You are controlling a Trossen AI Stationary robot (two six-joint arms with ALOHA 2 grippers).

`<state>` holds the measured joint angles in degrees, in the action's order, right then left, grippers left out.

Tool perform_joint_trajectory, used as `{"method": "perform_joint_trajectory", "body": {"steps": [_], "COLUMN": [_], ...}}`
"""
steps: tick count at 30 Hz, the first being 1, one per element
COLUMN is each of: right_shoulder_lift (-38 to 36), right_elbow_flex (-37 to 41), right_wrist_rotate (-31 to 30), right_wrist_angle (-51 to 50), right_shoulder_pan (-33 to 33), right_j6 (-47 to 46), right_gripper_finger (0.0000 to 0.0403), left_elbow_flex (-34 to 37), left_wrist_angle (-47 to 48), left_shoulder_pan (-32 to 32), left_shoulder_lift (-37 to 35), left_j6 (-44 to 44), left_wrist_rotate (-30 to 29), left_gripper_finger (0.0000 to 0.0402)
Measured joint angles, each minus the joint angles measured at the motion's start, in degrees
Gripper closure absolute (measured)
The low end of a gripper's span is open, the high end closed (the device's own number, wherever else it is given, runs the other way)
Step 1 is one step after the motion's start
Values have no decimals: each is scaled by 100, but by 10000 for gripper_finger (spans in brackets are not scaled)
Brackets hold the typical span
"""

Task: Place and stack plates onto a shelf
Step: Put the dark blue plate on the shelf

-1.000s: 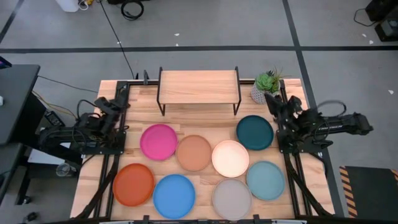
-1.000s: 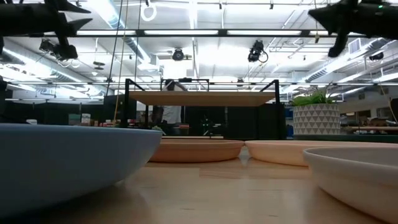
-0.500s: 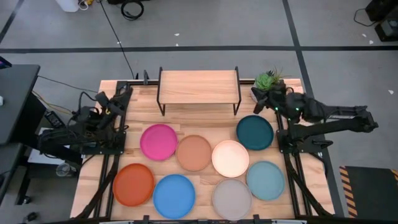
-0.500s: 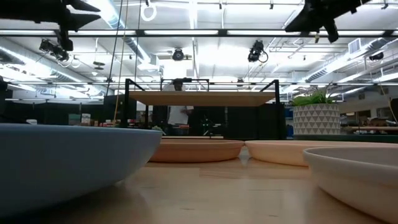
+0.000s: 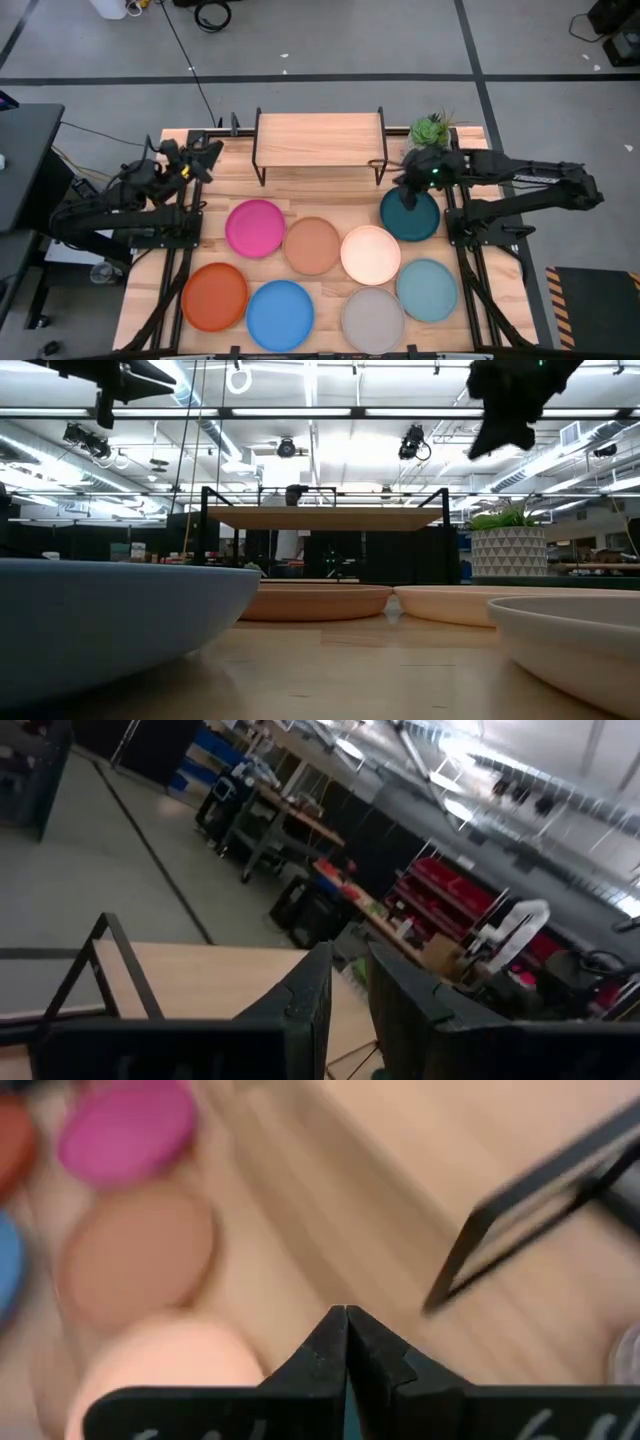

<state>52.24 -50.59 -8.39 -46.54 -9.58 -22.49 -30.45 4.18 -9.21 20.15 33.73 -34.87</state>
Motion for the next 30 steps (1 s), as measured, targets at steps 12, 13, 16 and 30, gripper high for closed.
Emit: {"method": "perform_joint_trajectory", "body": {"steps": [12, 13, 16, 30], "right_shoulder_lift": [658, 673, 674, 667], "right_elbow_flex": [55, 121, 463, 1246], "right_wrist_rotate": [1251, 1253, 1414, 1390], "right_wrist_angle": [-1221, -1315, -1336, -354], "right_shoulder_pan": [366, 424, 607, 1492], "right_j6": [668, 713, 672, 121], "right_gripper_finger": [245, 229, 188, 173], "left_elbow_flex": [-408, -465, -589, -1583], "left_wrist_angle": [115, 186, 344, 1537], "left_shoulder_pan": [-83, -123, -268, -908], "left_shoulder_lift": [974, 1028, 1182, 1864], "left_j6": [45, 31, 15, -486], "left_wrist_rotate": [-109, -109, -97, 782], "left_gripper_finger": [331, 331, 331, 292]}}
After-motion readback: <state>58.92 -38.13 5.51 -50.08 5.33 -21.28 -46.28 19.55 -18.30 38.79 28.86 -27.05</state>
